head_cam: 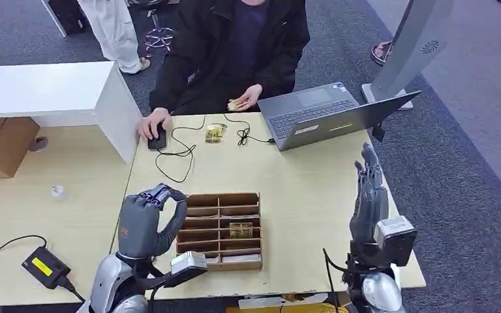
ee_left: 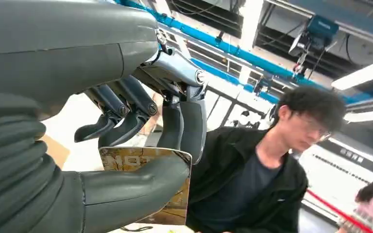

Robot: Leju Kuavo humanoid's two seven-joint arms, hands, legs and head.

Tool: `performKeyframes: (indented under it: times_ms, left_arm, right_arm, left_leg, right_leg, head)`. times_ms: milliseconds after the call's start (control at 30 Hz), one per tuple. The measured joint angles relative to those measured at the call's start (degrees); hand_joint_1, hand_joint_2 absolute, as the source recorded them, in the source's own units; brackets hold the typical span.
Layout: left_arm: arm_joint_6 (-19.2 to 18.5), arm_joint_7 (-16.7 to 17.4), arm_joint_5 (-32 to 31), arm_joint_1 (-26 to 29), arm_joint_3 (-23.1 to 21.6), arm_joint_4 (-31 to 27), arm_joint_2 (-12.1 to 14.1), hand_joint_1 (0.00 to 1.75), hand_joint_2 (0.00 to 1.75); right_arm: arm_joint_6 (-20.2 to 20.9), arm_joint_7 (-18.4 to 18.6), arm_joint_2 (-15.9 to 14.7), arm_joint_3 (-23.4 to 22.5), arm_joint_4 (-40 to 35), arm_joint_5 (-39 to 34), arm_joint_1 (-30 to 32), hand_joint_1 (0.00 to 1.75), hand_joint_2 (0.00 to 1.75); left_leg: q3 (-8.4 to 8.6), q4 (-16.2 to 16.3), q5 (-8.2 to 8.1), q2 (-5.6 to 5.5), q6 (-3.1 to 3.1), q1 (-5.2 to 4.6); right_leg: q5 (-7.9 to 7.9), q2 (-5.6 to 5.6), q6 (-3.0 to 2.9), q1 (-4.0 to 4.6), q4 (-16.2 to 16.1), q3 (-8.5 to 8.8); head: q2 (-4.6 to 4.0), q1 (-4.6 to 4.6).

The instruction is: Pass the card to the sensor for recognition and then transmit it.

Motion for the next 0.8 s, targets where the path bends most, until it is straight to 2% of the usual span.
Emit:
performKeyframes:
  times_ms: [167,333,500,667,800]
  left_arm:
    - [1.7,-1.5,0.7,0.4,0.6,-2.2,-0.1,1.75,1.75]
    - [2.7,-0.3,-3.8,-0.3,1.8,-2.6,-0.1,1.75,1.75]
    - [2.8,0.0,-8.8,-3.9,4.2,-1.7,-0.2,1.75,1.75]
    - [2.8,-0.2,-10.2,-9.2,5.5,2.2,-0.5,1.75,1.75]
    - [2.6,1.4,-12.0,-13.8,5.5,7.1,-0.4,1.75,1.75]
  right_arm:
    - [-0.5,-0.2,0.0,0.0,-0.2,-0.2,0.2,0.00,0.00]
    - [-0.6,-0.4,0.0,0.1,-0.3,-0.5,0.2,0.00,0.00]
    - [0.1,-0.4,0.0,1.2,-0.2,-1.1,-0.6,0.00,0.00]
    - [0.7,-0.4,0.0,2.6,0.6,-1.9,-2.0,0.00,0.00]
    - [1.1,-0.4,0.0,3.9,1.4,-2.4,-3.1,0.00,0.00]
  left_leg:
    - [0.00,0.0,0.00,0.00,0.00,0.00]
    - [0.00,0.0,0.00,0.00,0.00,0.00]
    - [0.01,0.0,0.03,0.00,-0.02,0.00]
    - [0.01,0.0,0.06,-0.02,-0.03,0.00]
    - [0.01,0.0,0.07,-0.02,-0.03,0.00]
  right_leg:
    - [0.00,0.00,0.00,0.00,0.0,0.00]
    - [0.00,-0.01,0.00,0.00,0.0,0.00]
    - [0.03,0.00,-0.01,0.00,0.0,0.00]
    - [0.05,-0.02,-0.02,0.00,0.0,0.01]
    - [0.06,-0.01,-0.03,0.00,0.0,0.00]
  head:
    - [0.00,-0.02]
    - [0.00,-0.02]
    - [0.00,-0.02]
    - [0.00,-0.02]
    - [0.00,-0.02]
